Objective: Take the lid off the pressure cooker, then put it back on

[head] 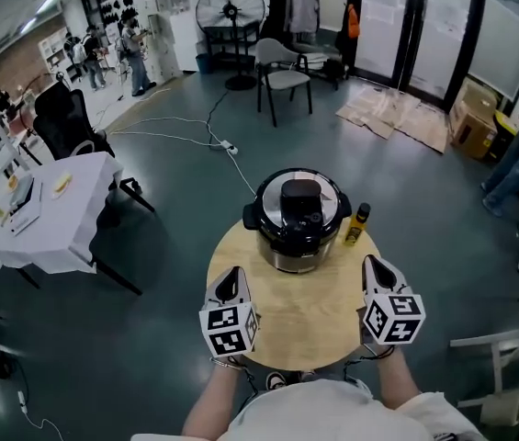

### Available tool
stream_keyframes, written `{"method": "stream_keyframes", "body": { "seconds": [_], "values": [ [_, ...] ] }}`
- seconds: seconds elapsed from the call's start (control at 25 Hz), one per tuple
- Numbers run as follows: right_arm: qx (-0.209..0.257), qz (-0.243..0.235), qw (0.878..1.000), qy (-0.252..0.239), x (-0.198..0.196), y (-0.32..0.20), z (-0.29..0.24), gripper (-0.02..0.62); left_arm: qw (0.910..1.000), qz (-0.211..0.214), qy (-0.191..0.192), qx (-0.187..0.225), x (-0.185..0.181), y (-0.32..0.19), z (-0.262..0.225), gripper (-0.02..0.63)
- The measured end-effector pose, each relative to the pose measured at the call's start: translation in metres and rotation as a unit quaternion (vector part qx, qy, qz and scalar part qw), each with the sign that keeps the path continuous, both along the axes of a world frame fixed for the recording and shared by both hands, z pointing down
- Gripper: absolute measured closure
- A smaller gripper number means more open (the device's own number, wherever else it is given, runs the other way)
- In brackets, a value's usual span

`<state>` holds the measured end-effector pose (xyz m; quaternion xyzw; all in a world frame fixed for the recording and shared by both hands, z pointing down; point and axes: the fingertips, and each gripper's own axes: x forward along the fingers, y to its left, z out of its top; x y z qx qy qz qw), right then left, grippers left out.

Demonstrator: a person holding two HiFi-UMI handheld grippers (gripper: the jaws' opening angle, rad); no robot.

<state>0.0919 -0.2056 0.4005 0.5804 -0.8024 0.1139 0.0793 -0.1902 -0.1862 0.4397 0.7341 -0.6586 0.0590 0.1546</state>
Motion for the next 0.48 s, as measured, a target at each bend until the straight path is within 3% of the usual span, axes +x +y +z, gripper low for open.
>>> {"method": "stream_keyframes", "body": {
  "seconds": [0.16,0.48],
  "values": [
    [0.006,-0.005,1.000,0.028,0.001,0.002,-0.001,0.595,0.9998,-0.013,0.006,0.017,-0.001,-0.003,-0.005,0.611],
    [0.010,-0.001,1.000,0.017,0.009,-0.012,-0.006,0.595,0.9999,-0.009,0.009,0.010,0.009,-0.016,-0.003,0.611]
  ]
}}
